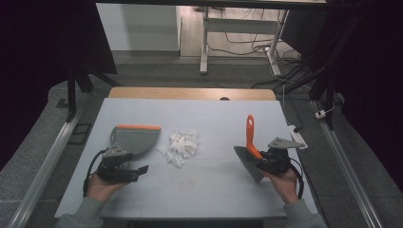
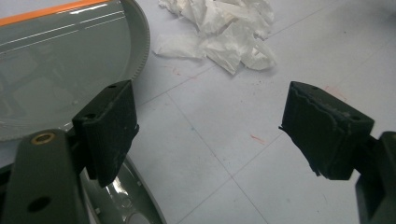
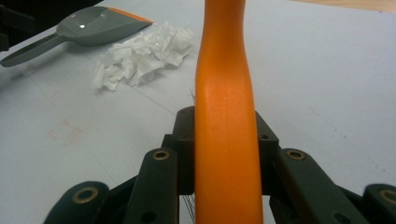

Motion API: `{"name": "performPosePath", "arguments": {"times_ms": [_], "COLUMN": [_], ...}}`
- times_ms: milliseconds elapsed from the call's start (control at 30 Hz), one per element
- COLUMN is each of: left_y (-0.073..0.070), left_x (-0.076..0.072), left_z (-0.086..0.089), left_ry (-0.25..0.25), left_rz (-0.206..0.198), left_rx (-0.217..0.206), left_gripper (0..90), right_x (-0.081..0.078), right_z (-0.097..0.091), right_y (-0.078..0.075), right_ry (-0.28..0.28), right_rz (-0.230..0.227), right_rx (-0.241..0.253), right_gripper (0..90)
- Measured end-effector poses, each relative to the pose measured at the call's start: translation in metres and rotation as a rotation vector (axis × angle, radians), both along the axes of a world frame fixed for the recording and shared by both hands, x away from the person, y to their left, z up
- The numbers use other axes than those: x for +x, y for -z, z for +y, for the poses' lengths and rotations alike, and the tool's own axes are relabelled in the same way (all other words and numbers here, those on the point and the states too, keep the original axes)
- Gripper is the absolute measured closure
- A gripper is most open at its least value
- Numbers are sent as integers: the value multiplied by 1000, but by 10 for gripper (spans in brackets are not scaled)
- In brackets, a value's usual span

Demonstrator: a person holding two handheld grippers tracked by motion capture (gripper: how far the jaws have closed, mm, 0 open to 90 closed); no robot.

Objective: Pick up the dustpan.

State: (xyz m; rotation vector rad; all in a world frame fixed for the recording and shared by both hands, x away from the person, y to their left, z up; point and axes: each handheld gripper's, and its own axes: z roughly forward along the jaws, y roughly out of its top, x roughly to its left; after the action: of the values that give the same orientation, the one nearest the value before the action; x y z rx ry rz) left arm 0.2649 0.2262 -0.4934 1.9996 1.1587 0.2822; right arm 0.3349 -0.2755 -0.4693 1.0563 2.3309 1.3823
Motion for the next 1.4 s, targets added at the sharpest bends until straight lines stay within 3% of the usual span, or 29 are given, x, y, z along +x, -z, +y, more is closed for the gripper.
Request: {"name": "performPosePath", "arguments": {"times_ms": [867, 1400], "left_y": [-3, -24], "left_x": [0, -3], "left_z": [0, -7], "left_ry": [4, 0], "left_rz": [-6, -26], "left_rx": [14, 41], "left_gripper": [201, 211], "right_x": [-1, 0], "right_z": [0, -3], "right_y": [-2, -4], "right_ry": [2, 6], "right_rz": [-7, -8], "right_rx": [3, 17], "right_gripper": [700, 700]}}
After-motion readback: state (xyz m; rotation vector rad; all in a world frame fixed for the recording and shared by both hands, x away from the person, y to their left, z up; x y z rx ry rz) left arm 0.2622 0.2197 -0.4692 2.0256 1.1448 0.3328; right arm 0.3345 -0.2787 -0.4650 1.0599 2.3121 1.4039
